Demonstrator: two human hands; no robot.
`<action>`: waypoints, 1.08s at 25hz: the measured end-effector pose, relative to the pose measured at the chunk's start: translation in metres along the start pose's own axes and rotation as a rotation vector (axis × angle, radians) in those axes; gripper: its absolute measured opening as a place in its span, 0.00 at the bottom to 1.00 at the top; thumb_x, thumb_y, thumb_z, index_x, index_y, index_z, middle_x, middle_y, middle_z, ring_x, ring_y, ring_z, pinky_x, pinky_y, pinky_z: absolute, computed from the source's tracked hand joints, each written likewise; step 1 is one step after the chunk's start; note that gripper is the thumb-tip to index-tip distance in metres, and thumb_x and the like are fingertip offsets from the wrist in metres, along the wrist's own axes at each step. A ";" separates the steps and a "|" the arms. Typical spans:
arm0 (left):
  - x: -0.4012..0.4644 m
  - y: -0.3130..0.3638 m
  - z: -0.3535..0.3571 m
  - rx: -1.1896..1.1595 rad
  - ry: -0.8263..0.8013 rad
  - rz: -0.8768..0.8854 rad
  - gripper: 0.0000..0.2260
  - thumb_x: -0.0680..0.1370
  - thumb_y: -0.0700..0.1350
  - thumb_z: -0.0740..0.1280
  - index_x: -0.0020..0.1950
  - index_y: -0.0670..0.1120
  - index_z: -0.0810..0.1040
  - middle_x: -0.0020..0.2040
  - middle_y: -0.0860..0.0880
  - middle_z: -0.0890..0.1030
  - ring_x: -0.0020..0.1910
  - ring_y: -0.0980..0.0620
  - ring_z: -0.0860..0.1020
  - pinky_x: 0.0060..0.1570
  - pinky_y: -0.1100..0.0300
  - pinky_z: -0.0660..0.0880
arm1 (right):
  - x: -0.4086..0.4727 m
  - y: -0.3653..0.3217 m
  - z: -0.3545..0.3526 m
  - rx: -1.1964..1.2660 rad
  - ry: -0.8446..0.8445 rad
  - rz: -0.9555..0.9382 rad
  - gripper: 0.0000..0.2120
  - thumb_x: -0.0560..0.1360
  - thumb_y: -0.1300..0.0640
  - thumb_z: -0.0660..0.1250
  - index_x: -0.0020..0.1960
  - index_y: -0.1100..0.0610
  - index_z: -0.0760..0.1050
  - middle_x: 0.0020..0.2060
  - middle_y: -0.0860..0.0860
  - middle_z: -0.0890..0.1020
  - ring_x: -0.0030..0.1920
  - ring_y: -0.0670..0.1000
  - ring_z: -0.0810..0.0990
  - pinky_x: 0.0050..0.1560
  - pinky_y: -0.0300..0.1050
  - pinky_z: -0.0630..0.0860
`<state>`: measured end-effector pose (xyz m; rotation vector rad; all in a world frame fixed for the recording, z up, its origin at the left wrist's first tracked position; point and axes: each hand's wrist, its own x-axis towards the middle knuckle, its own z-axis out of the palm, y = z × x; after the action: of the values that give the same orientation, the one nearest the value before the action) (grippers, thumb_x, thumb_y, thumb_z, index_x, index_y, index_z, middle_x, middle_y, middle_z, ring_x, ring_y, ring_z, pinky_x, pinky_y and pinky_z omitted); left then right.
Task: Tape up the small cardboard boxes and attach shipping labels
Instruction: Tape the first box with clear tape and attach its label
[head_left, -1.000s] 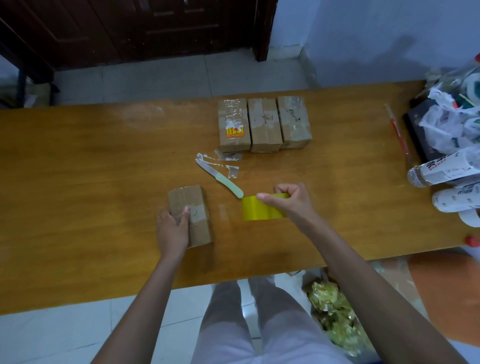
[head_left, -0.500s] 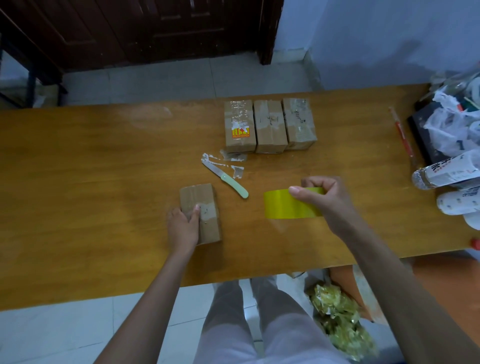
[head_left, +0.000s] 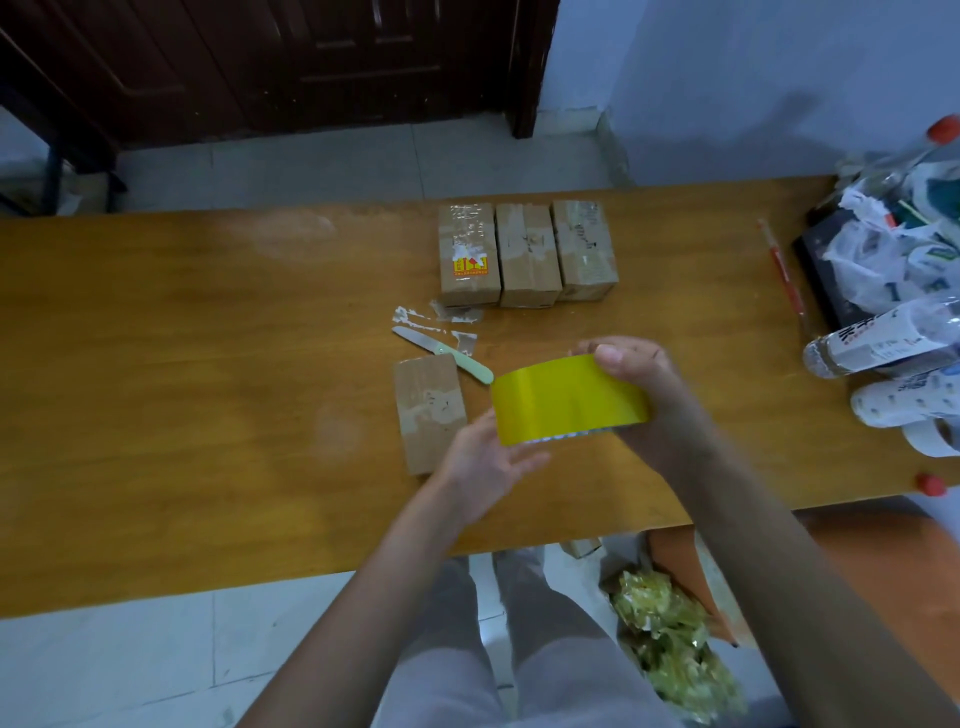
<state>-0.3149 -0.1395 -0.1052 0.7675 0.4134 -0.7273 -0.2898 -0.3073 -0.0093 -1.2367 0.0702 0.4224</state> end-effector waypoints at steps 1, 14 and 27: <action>-0.003 -0.003 0.007 -0.160 -0.080 -0.087 0.24 0.70 0.48 0.68 0.66 0.43 0.77 0.65 0.39 0.77 0.64 0.37 0.75 0.66 0.42 0.69 | 0.000 0.004 0.006 0.063 -0.020 0.021 0.26 0.57 0.39 0.79 0.36 0.60 0.75 0.32 0.54 0.73 0.33 0.50 0.75 0.35 0.40 0.72; -0.016 0.017 -0.030 -0.085 0.193 0.073 0.14 0.69 0.32 0.69 0.52 0.42 0.75 0.42 0.46 0.84 0.40 0.52 0.83 0.38 0.64 0.80 | 0.005 0.012 0.009 0.028 -0.017 0.018 0.26 0.59 0.37 0.77 0.36 0.59 0.74 0.33 0.57 0.71 0.35 0.54 0.73 0.35 0.43 0.70; -0.031 0.080 -0.133 0.437 0.629 0.259 0.10 0.71 0.35 0.75 0.47 0.45 0.78 0.37 0.51 0.85 0.37 0.58 0.83 0.34 0.68 0.76 | 0.034 0.024 -0.041 -0.679 0.220 0.045 0.26 0.63 0.37 0.74 0.27 0.54 0.64 0.23 0.45 0.63 0.26 0.46 0.65 0.27 0.37 0.59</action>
<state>-0.2889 0.0132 -0.1364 1.4437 0.7162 -0.3155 -0.2602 -0.3299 -0.0544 -1.9526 0.1507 0.3573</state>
